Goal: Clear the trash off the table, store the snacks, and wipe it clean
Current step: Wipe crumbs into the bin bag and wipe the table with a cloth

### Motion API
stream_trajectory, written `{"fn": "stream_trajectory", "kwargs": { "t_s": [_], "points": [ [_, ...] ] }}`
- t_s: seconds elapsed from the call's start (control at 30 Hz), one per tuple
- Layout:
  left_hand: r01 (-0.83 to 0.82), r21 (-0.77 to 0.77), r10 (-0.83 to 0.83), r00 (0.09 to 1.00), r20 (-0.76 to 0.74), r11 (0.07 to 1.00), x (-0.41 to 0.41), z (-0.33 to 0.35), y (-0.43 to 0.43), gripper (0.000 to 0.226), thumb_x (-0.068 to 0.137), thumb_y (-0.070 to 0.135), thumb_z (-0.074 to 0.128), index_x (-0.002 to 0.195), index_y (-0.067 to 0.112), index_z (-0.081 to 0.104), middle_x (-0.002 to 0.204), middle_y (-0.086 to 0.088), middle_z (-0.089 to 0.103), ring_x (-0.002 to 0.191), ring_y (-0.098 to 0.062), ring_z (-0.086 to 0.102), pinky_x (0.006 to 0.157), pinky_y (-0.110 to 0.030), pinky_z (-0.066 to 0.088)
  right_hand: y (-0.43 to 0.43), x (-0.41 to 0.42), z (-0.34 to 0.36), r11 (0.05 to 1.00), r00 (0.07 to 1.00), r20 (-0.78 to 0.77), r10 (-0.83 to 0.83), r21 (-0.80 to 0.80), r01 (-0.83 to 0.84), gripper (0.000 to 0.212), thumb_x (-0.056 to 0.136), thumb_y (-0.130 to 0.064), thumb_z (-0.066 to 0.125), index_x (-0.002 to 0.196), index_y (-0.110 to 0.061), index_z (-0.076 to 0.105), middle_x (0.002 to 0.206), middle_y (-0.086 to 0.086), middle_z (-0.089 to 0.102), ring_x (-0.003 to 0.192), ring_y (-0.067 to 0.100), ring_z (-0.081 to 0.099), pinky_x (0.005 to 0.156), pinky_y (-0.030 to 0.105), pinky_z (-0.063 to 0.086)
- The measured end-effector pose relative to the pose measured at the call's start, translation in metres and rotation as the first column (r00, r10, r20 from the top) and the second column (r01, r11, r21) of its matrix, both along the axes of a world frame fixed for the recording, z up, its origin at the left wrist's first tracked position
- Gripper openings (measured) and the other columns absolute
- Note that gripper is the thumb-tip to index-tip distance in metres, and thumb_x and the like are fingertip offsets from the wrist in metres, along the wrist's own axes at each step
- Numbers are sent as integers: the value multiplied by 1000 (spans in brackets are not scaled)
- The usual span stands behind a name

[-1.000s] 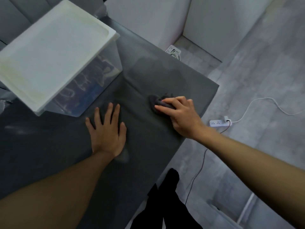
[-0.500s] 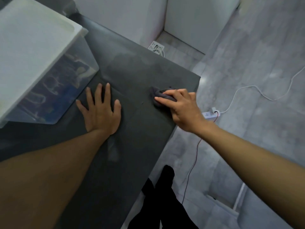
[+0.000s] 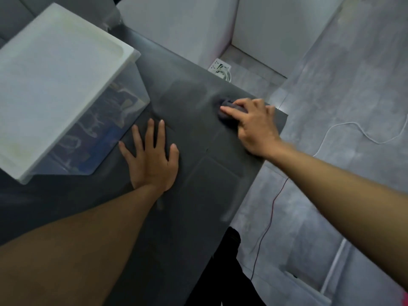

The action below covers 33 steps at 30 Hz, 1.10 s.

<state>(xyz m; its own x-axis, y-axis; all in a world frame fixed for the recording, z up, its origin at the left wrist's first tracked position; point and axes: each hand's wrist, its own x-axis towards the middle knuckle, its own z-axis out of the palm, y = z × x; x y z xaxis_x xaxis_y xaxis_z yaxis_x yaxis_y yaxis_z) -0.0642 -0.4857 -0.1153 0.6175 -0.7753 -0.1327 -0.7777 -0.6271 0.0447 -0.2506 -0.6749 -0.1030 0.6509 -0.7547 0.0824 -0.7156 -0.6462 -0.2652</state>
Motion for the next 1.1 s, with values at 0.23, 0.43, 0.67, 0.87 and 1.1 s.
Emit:
{"fn": "stream_trajectory", "kwargs": {
  "t_s": [0.23, 0.43, 0.67, 0.87, 1.1],
  "points": [
    [4, 17, -4, 1000, -3, 1000, 1, 1, 0, 68, 97, 55, 10, 160, 32, -2, 168, 5, 0, 154, -30, -7, 117, -68, 1, 18, 55, 4, 928, 932, 61, -358, 136, 348, 67, 80, -9, 42, 140, -36, 51, 143, 0, 45, 121, 33, 37, 94, 46, 28],
    [9, -3, -9, 1000, -30, 1000, 1, 4, -3, 69, 96, 55, 11, 160, 31, 1, 168, 4, 2, 154, -31, -6, 116, -68, 1, 0, 50, 1, 985, 985, -16, 173, -14, -174, 60, 83, -12, 48, 137, -37, 57, 139, -2, 53, 115, 33, 46, 87, 42, 27],
    [15, -19, -16, 999, -39, 1000, 3, 5, 1, 69, 97, 53, 17, 160, 30, 5, 168, 4, 4, 154, -32, -3, 116, -68, 2, 21, 97, 4, 983, 988, 23, -150, 110, 147, 65, 82, -12, 42, 141, -37, 50, 145, -1, 44, 122, 32, 37, 93, 44, 27],
    [25, 9, -25, 999, -45, 1000, 2, 6, 0, 70, 97, 54, 15, 160, 30, 0, 169, 4, 0, 154, -33, -5, 116, -67, 2, -13, 90, -1, 956, 957, -21, 289, -50, -290, 57, 86, -14, 47, 137, -35, 56, 138, -1, 52, 115, 34, 46, 87, 42, 27],
    [20, 62, -18, 999, -40, 998, 5, 10, 0, 71, 96, 53, 18, 160, 28, 1, 169, 2, 3, 154, -32, -2, 116, -67, 6, -13, 157, 3, 995, 999, 36, 5, 104, -9, 62, 84, -14, 44, 142, -36, 51, 142, -1, 45, 120, 33, 38, 92, 46, 30]
  ]
}}
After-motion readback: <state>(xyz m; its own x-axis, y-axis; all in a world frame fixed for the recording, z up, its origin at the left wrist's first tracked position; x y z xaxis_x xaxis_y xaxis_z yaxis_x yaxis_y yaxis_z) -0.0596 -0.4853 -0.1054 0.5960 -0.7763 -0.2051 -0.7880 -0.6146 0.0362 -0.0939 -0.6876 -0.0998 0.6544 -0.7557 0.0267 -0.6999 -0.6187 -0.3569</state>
